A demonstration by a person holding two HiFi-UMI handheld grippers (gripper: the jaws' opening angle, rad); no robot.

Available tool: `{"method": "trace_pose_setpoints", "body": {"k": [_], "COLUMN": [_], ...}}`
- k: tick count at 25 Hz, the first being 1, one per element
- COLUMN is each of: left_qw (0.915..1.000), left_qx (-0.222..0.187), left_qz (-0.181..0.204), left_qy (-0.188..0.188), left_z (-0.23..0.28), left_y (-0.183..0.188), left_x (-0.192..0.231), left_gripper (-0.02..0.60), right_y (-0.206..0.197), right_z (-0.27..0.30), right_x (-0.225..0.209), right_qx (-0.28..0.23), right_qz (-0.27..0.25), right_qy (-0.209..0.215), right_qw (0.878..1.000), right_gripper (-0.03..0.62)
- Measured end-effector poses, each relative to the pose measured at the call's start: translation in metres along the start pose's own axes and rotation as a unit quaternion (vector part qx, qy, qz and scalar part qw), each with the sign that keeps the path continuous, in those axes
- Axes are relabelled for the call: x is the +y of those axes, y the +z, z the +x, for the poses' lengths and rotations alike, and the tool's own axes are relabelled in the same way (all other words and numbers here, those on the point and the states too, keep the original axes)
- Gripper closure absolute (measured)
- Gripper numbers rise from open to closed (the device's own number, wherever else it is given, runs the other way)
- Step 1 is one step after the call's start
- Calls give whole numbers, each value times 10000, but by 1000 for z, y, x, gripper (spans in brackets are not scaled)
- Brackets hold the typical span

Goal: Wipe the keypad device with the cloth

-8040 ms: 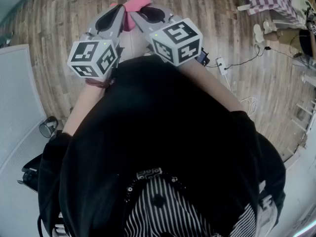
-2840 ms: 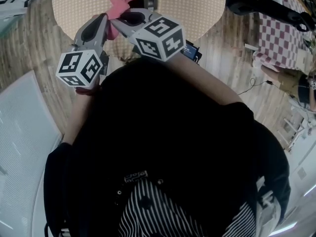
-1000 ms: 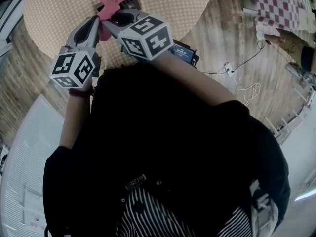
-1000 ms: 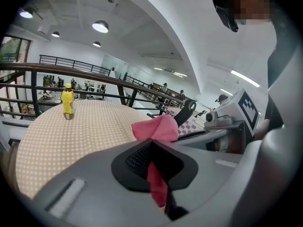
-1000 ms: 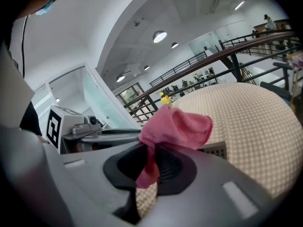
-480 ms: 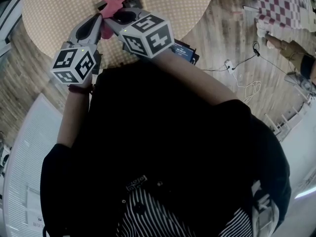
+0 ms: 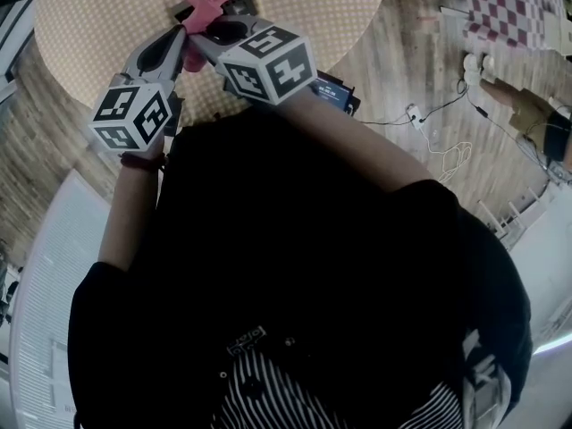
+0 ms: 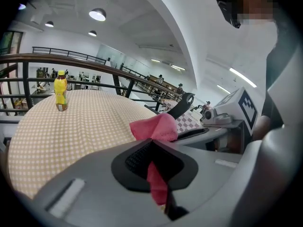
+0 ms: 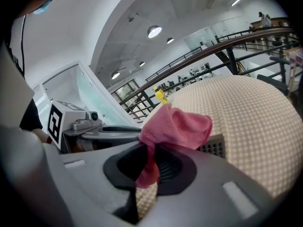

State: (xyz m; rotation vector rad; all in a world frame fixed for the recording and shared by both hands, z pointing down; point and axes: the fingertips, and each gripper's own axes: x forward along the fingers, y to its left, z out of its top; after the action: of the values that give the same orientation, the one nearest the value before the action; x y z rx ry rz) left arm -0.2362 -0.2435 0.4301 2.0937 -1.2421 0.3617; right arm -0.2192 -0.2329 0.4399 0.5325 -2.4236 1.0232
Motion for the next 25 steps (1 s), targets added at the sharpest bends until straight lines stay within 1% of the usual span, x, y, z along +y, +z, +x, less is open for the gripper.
{"method": "trace_pose_setpoints", "body": {"k": [6, 13, 15, 19, 23, 25], "left_qw": [9999, 9994, 9992, 9982, 9952, 9929], "left_qx": [102, 294, 333, 453, 776, 917], "left_qz": [-70, -23, 16, 31, 409, 409], "left_qy": [-45, -159, -237, -393, -436, -632], "left_z": [7, 14, 17, 27, 38, 42], "left_y": [-6, -16, -17, -18, -18, -12], "left_x": [5, 7, 5, 7, 20, 24], "left_gripper": [578, 578, 578, 578, 577, 577], "right_y": [-5, -13, -16, -26, -36, -40], "right_z": [6, 10, 9, 8, 13, 14], "right_x": [-7, -13, -16, -35, -48, -50], "right_qx": [86, 147, 130, 217, 418, 487], "right_qz": [72, 91, 42, 264, 318, 333], "right_qy": [-8, -41, -85, -280, -417, -448], "right_qw": [9999, 9998, 9999, 9990, 9977, 9973], "right_gripper": [545, 545, 545, 545, 545, 545]}}
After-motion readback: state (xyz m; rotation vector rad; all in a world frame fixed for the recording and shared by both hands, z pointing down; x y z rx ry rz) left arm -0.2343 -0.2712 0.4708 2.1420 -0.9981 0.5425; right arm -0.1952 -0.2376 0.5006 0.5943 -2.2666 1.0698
